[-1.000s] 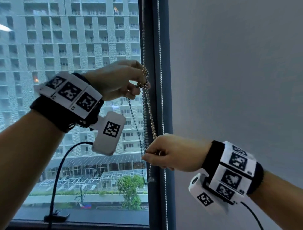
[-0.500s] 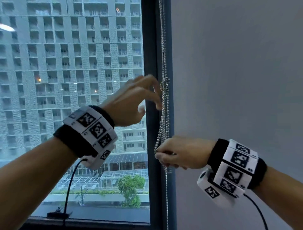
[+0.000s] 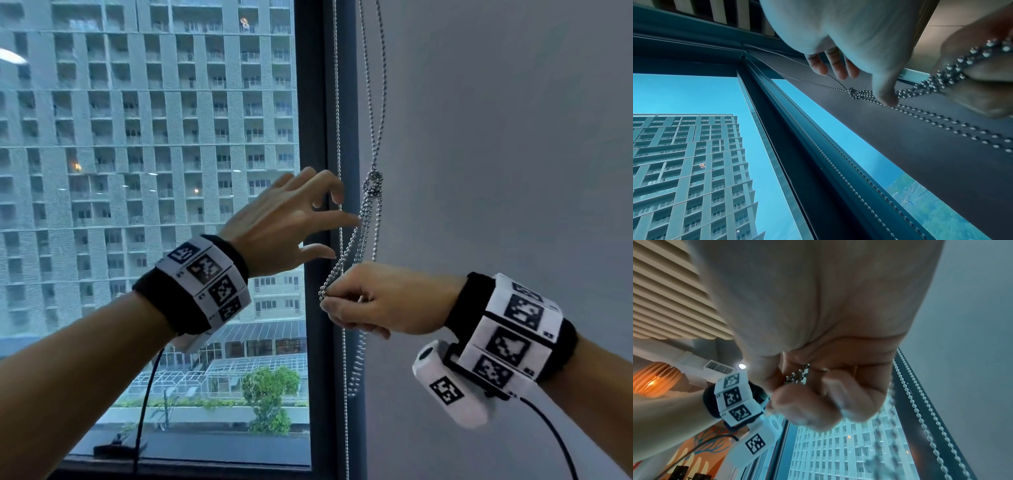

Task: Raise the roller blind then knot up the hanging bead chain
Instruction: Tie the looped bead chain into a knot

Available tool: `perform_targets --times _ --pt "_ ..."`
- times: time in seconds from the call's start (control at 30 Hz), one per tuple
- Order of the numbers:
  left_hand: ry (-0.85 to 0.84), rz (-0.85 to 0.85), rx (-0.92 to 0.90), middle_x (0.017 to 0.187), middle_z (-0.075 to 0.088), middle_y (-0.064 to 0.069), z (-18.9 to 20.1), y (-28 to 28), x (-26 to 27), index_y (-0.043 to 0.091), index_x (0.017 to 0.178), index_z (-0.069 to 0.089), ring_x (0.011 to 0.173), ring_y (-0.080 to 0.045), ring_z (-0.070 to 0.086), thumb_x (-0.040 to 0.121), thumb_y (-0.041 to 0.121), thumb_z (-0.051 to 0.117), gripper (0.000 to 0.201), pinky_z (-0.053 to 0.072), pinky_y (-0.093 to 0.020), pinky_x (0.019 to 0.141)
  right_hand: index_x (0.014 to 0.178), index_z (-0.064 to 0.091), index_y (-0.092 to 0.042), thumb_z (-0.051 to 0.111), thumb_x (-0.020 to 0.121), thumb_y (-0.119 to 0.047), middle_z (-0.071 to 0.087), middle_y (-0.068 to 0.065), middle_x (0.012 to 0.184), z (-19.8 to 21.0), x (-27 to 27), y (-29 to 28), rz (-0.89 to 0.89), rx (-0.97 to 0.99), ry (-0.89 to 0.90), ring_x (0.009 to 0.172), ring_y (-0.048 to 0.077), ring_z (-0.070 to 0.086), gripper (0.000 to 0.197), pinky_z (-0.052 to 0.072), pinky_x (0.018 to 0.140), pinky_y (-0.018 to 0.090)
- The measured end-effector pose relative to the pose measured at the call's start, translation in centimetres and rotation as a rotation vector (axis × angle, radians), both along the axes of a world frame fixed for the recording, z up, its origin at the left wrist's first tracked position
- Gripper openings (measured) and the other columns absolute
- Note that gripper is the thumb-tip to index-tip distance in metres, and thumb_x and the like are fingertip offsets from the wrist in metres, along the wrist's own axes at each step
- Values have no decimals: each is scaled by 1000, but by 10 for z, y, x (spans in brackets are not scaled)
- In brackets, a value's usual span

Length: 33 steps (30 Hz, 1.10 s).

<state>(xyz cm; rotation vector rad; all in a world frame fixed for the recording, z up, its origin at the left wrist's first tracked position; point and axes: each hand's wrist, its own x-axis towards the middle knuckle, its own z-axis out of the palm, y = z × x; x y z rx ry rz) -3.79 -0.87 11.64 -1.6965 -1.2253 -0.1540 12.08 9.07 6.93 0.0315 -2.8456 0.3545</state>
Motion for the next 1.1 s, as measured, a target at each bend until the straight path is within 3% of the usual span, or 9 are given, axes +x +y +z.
perform_targets --times 0.1,0.3,0.43,0.57,0.7,0.77,0.83,0.93,1.1 --pt "2 -7 -19 118 58 -7 -5 3 -5 28 118 63 96 -20 58 80 39 69 40 51 -40 84 64 50 -14 43 102 -31 51 2 52 1 6 -1 29 -33 5 44 16 49 42 47 55 35" --pt "-48 -99 12 109 60 -11 -18 5 -10 22 115 57 91 -21 60 79 44 67 44 52 -35 82 64 49 -15 43 102 -28 51 2 56 0 16 2 45 -63 -3 47 18 50 41 49 56 42" --pt "-88 -106 -9 108 61 -10 -17 4 -14 20 97 67 89 -21 61 85 34 61 20 54 -39 80 63 48 -10 44 102 -25 48 2 53 3 21 5 44 -94 44 44 16 48 42 43 51 30" --pt "-146 -165 9 108 63 -10 -17 2 -18 17 97 74 92 -22 61 92 37 52 30 52 -38 82 62 44 -7 46 101 -28 47 15 54 8 29 10 37 -121 110 46 20 48 44 39 50 23" --pt "-248 -266 44 106 65 -7 -11 0 -17 18 106 74 86 -16 56 91 27 59 23 45 -27 82 63 52 -20 55 97 -27 40 -4 54 16 36 16 73 -197 272 47 11 38 35 33 47 23" --pt "-268 -273 61 105 67 -4 -8 -1 -16 18 108 73 86 -14 53 91 24 60 22 45 -27 81 63 59 -27 57 95 -29 42 -11 62 20 36 21 96 -222 437 56 7 40 33 35 55 21" --pt "-281 -290 67 104 69 -5 -5 0 -14 15 106 73 88 -13 54 92 25 58 23 46 -27 81 59 61 -31 58 93 -32 48 -9 76 23 34 26 108 -206 631 78 8 49 35 41 73 24" --pt "-328 -339 94 101 72 -4 -1 0 -7 10 102 74 89 -17 61 93 25 57 24 47 -26 82 58 68 -25 56 91 -27 52 -1 85 31 30 23 260 -388 804 94 12 48 35 39 81 24" --pt "-507 -394 132 88 69 -7 8 0 10 7 87 70 75 -15 55 92 20 58 18 34 -6 69 72 66 -8 43 99 -17 62 -2 64 48 27 4 545 -781 790 73 23 48 37 38 72 31"
